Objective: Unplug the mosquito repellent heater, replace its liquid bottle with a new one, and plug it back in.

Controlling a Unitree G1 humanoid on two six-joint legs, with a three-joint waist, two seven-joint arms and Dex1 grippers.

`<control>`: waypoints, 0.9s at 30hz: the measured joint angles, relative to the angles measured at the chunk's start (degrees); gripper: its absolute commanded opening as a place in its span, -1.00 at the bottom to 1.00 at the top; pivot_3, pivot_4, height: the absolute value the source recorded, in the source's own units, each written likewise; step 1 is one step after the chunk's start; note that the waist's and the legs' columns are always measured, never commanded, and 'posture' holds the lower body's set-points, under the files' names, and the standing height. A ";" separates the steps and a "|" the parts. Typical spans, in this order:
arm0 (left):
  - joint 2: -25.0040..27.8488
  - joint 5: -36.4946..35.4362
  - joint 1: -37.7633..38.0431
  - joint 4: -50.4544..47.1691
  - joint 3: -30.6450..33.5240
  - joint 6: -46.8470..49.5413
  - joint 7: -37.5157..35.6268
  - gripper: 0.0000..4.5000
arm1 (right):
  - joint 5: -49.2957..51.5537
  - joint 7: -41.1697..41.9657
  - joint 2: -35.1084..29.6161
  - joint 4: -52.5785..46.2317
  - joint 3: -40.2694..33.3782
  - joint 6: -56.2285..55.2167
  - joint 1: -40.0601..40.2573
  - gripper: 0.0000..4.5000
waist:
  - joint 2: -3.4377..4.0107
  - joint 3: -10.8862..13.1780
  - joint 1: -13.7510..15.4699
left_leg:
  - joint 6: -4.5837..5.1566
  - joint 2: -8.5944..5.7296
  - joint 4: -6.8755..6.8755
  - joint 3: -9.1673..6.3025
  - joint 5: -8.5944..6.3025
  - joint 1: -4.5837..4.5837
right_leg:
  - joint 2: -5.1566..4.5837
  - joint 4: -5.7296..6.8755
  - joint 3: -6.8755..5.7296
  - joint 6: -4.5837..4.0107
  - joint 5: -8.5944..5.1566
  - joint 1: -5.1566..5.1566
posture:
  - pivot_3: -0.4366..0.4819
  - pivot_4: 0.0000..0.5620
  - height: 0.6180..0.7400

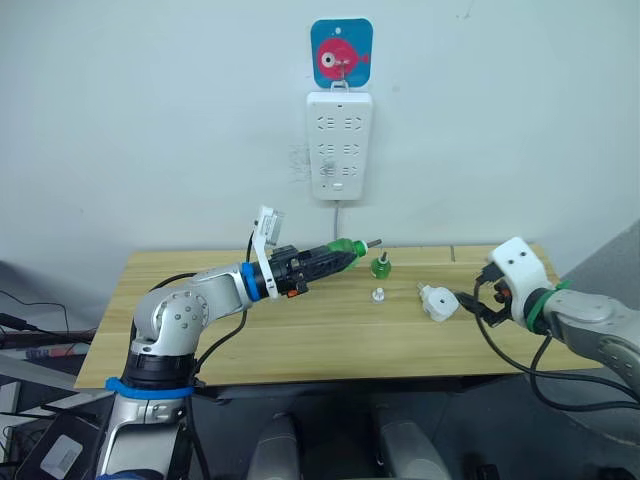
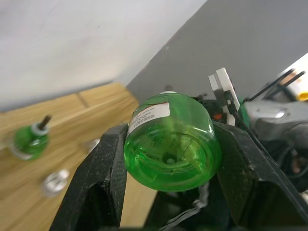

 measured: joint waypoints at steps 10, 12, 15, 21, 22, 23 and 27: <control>0.38 5.79 3.67 -3.13 -3.62 -4.58 -4.75 0.01 | -10.14 14.57 11.19 18.98 9.94 10.94 -17.79 1.00 | -0.15 1.21 0.62 | 0.08 0.01 0.00 -0.01 -0.05 0.00 | -0.03 -0.08 -0.04 0.00 0.00 0.05 | -0.13 -0.07 1.00; 0.32 6.11 4.10 -3.81 -3.82 -5.01 -5.15 0.01 | -13.30 16.55 13.56 23.90 11.85 10.25 -20.36 1.00 | -0.11 1.40 0.74 | 0.09 0.00 0.01 0.00 -0.05 0.00 | -0.04 -0.08 -0.03 0.00 0.00 0.05 | -0.09 -0.07 1.00; 0.29 6.13 4.63 -4.58 -3.86 -5.11 -5.68 0.01 | -17.89 19.68 16.61 30.81 13.73 8.13 -23.35 1.00 | -0.06 1.59 1.13 | 0.09 0.01 0.01 -0.01 -0.05 0.01 | -0.03 -0.07 -0.05 0.01 0.00 0.05 | -0.07 -0.08 1.00; 0.40 6.12 5.26 -5.84 -3.58 -5.10 -5.73 0.01 | -24.50 25.72 21.25 40.16 15.45 4.56 -26.67 1.00 | -0.04 1.77 1.62 | 0.08 0.00 0.00 -0.02 -0.05 0.01 | -0.03 -0.08 -0.07 0.01 0.00 0.05 | -0.02 -0.10 1.00; 0.44 6.12 5.36 -5.86 -3.54 -5.10 -5.74 0.01 | -25.71 26.49 21.97 41.83 15.57 3.72 -26.91 1.00 | -0.04 1.77 1.65 | 0.08 0.00 0.00 -0.03 -0.05 0.01 | -0.03 -0.08 -0.07 0.01 0.00 0.06 | 0.00 -0.11 1.00; 0.49 6.12 5.46 -5.90 -3.53 -5.09 -5.74 0.01 | -26.75 27.28 22.51 43.44 15.70 2.85 -27.15 1.00 | -0.04 1.78 1.68 | 0.09 0.00 0.00 -0.03 -0.05 0.00 | -0.04 -0.08 -0.07 0.01 0.00 0.06 | 0.00 -0.11 1.00; 0.96 6.13 5.68 -5.99 -3.49 -5.09 -5.75 0.01 | -30.78 30.38 23.71 48.36 16.18 -0.02 -27.78 1.00 | -0.04 1.81 1.81 | 0.08 0.00 0.00 -0.02 -0.05 0.00 | -0.04 -0.08 -0.07 0.01 0.01 0.05 | 0.01 -0.12 1.00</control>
